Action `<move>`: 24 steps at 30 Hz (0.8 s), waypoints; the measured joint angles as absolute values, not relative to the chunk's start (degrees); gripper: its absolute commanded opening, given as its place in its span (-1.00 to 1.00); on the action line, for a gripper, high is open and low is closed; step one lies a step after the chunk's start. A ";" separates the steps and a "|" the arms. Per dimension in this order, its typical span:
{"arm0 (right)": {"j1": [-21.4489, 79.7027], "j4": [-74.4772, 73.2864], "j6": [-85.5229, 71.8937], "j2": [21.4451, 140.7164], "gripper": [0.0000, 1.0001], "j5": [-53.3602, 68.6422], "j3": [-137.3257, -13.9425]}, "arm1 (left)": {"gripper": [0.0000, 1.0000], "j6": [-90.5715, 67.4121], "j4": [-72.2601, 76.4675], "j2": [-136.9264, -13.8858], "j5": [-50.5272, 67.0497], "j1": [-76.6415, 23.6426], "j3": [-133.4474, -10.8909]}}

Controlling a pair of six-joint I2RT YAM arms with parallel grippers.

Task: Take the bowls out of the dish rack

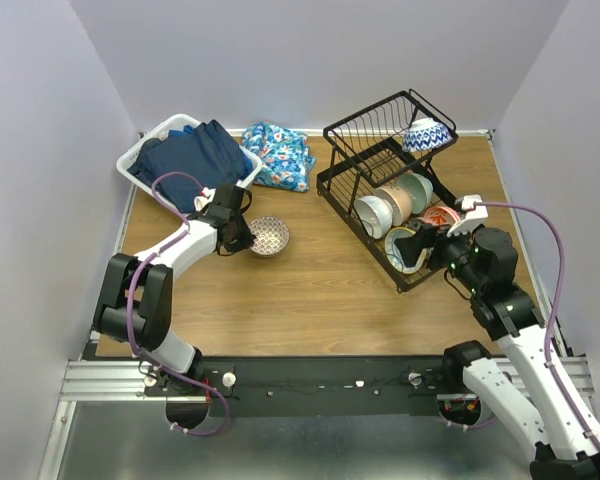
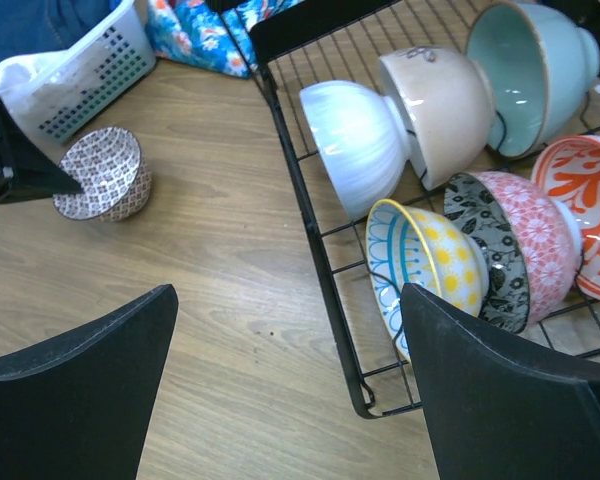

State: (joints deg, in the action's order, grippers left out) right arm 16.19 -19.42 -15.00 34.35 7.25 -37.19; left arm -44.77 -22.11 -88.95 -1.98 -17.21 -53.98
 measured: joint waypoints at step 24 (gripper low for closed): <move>16.23 -22.65 -28.08 66.46 1.00 1.98 -78.43 | 0.98 -25.54 -28.56 -52.45 -7.33 -17.21 -46.78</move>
State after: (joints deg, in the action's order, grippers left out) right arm 16.23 -22.65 -28.08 66.46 1.98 -78.43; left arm -25.54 -28.56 -52.45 -7.33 -17.21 -46.78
